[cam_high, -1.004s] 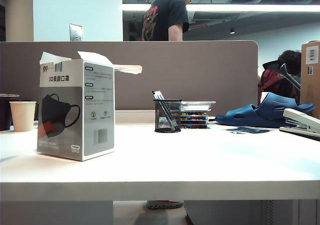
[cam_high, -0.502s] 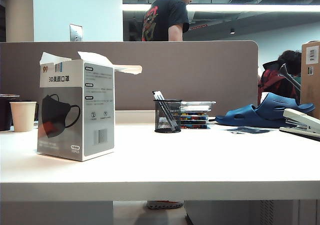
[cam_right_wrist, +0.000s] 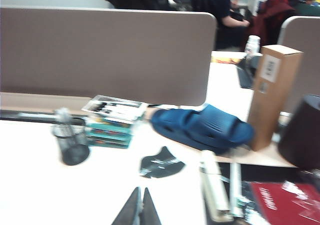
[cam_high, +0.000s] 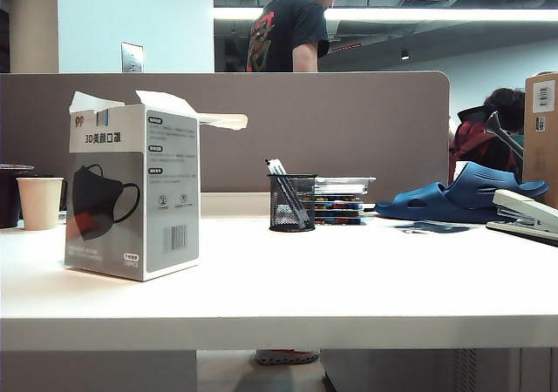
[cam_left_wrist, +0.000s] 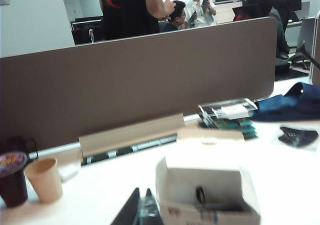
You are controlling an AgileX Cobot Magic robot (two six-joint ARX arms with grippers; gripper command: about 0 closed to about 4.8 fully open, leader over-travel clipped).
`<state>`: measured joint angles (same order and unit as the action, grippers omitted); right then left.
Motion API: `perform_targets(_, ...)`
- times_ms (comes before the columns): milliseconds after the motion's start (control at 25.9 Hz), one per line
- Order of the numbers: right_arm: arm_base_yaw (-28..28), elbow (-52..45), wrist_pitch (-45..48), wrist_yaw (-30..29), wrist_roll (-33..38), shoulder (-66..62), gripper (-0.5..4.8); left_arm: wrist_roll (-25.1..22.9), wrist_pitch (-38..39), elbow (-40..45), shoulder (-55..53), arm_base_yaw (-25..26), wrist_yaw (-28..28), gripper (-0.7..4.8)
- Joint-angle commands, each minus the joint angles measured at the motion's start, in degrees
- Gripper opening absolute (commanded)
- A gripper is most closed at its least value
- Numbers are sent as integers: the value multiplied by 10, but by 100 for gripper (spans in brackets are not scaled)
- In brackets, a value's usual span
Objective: Put the mask into the mask box.
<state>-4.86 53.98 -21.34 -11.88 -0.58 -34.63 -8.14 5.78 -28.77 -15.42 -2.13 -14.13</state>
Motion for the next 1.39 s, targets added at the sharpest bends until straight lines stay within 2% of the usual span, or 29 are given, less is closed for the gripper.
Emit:
perform_targets(39, 38, -43, 8, -4, 6, 38, -9, -3, 70, 1, 40, 1, 6, -6)
perform_targets(155, 60, -85, 5, -3, 6, 90, -9, -3, 97, 10, 92, 1, 30, -6)
perform_targets(270, 58, -129, 8, 2, 10, 142, -9, 22, 105, 41, 148, 1, 43, -6)
perform_targets(502, 59, -218, 34, 19, 18, 229, -9, 26, 102, 73, 153, 1, 41, -6)
perform_targets(618, 58, -267, 70, 19, 26, 265, -9, 26, 77, 96, 153, 1, 52, -6)
perform_targets(850, 59, -395, 183, 19, 26, 330, -9, 29, -38, 188, 153, 1, 67, -6)
perform_targets(1120, 59, -518, 295, 20, 25, 348, -9, 81, -174, 285, 153, 1, 94, -6)
perform_targets(1197, 59, -540, 313, 30, 25, 348, -9, 80, -169, 283, 153, 1, 104, -6)
perform_targets(1391, 59, -540, 275, 60, 24, 346, -9, 84, -162, 283, 153, 1, 102, -5)
